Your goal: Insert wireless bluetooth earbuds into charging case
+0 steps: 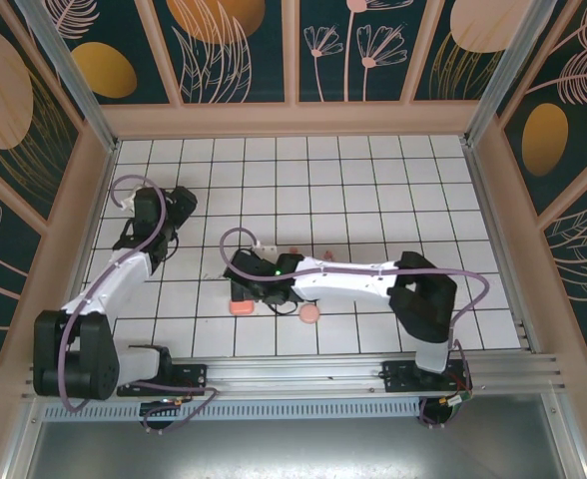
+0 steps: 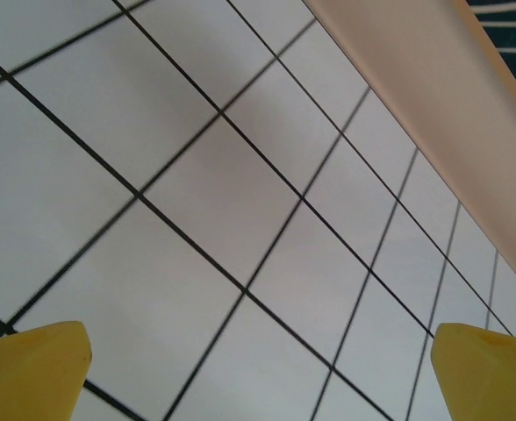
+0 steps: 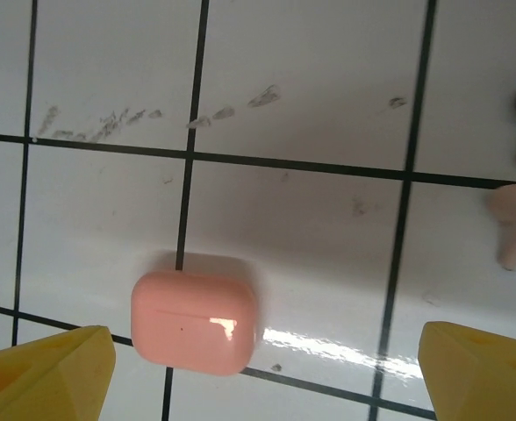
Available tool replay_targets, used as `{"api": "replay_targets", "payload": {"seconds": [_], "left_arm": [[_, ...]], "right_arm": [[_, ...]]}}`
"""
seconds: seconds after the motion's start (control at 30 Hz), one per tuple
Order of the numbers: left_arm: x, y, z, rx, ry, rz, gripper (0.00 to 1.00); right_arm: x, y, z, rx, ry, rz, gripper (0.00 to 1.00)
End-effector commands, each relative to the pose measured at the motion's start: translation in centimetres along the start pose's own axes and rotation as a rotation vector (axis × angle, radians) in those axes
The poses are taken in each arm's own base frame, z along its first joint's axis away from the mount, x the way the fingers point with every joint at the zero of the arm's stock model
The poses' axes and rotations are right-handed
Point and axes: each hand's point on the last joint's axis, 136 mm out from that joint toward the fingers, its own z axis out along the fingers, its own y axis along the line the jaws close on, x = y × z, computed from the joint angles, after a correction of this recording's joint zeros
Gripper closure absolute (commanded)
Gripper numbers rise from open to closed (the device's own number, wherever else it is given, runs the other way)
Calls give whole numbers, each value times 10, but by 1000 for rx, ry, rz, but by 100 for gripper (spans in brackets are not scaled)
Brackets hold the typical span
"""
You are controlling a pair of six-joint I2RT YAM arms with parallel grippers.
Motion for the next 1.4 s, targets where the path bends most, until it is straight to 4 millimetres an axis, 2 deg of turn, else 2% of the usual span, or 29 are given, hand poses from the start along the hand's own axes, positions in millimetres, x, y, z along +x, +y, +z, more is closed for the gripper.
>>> {"api": "replay_targets", "payload": {"seconds": [0.0, 0.13, 0.3, 0.6, 0.87, 1.37], "left_arm": [[-16, 10, 11, -56, -27, -49, 1], [-17, 20, 23, -81, -11, -74, 1], [-14, 30, 28, -91, -2, -90, 1], [-21, 28, 20, -75, -28, -72, 1], [-31, 21, 9, -56, -63, -58, 1], [-36, 19, 0, -43, -91, -47, 1]], "right_arm": [[10, 15, 4, 12, 49, -25, 10], [19, 26, 16, 42, 74, -33, 9], [23, 29, 28, 94, 89, -35, 7], [29, 25, 44, 150, 110, -43, 8], [29, 32, 56, 150, 112, -35, 9], [40, 21, 72, 202, 132, -27, 19]]}}
